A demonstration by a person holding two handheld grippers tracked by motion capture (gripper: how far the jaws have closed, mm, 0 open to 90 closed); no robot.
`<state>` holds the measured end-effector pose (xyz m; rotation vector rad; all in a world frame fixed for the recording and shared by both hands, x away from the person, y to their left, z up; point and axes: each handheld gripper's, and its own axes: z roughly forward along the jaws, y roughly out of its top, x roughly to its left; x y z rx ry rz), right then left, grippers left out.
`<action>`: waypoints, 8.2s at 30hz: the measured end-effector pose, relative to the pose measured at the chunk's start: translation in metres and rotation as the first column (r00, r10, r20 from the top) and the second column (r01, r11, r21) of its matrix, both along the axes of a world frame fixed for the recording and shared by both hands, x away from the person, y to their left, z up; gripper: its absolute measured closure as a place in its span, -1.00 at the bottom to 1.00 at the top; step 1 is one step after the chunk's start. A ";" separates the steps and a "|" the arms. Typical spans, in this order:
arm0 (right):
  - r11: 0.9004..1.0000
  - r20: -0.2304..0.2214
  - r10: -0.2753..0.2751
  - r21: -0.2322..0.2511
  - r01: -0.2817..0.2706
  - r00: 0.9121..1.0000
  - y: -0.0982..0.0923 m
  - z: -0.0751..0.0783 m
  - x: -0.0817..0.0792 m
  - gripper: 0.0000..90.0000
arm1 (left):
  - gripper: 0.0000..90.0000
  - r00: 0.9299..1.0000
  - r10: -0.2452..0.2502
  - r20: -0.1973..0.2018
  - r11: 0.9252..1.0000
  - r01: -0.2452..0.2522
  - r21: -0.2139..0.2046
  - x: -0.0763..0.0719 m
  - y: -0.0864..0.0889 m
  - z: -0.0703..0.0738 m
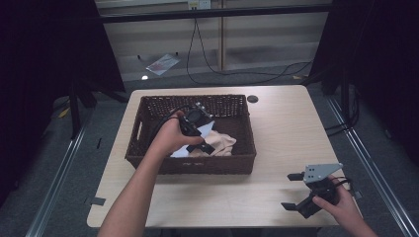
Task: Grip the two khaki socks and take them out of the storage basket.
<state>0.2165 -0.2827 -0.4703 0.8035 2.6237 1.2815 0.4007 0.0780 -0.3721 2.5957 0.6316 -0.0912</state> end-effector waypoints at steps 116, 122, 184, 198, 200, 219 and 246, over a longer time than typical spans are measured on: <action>1.000 -0.001 -0.001 0.005 0.001 1.000 0.001 -0.001 0.000 -0.95 | 0.96 0.990 0.090 -0.106 0.995 -0.093 -0.021 0.012 0.022 0.075; 1.000 -0.002 0.001 0.007 -0.001 1.000 0.001 -0.001 0.001 -0.95 | 0.96 0.991 0.075 -0.110 0.996 -0.080 -0.035 0.006 0.020 0.084; 1.000 -0.002 0.004 0.008 -0.004 1.000 0.001 0.000 0.000 -0.95 | 0.95 0.970 -0.194 -0.145 0.980 0.186 -0.067 -0.060 -0.020 0.074; 1.000 -0.002 0.004 0.008 -0.004 1.000 0.001 0.000 0.000 -0.95 | 0.93 0.960 -0.232 -0.157 0.972 0.226 -0.061 -0.070 -0.034 0.045; 1.000 0.001 0.003 0.005 -0.003 1.000 0.000 0.000 0.000 -0.95 | 0.93 0.960 -0.233 -0.156 0.972 0.226 -0.062 -0.070 -0.035 0.041; 1.000 -0.003 0.004 0.003 -0.004 1.000 0.001 0.000 0.000 -0.95 | 0.13 0.983 -0.142 -0.113 0.989 0.137 -0.052 -0.052 -0.027 0.035; 1.000 -0.001 0.009 0.008 -0.009 1.000 0.000 0.000 0.000 -0.95 | -0.73 0.999 0.031 -0.021 0.999 -0.030 0.042 0.008 -0.023 -0.007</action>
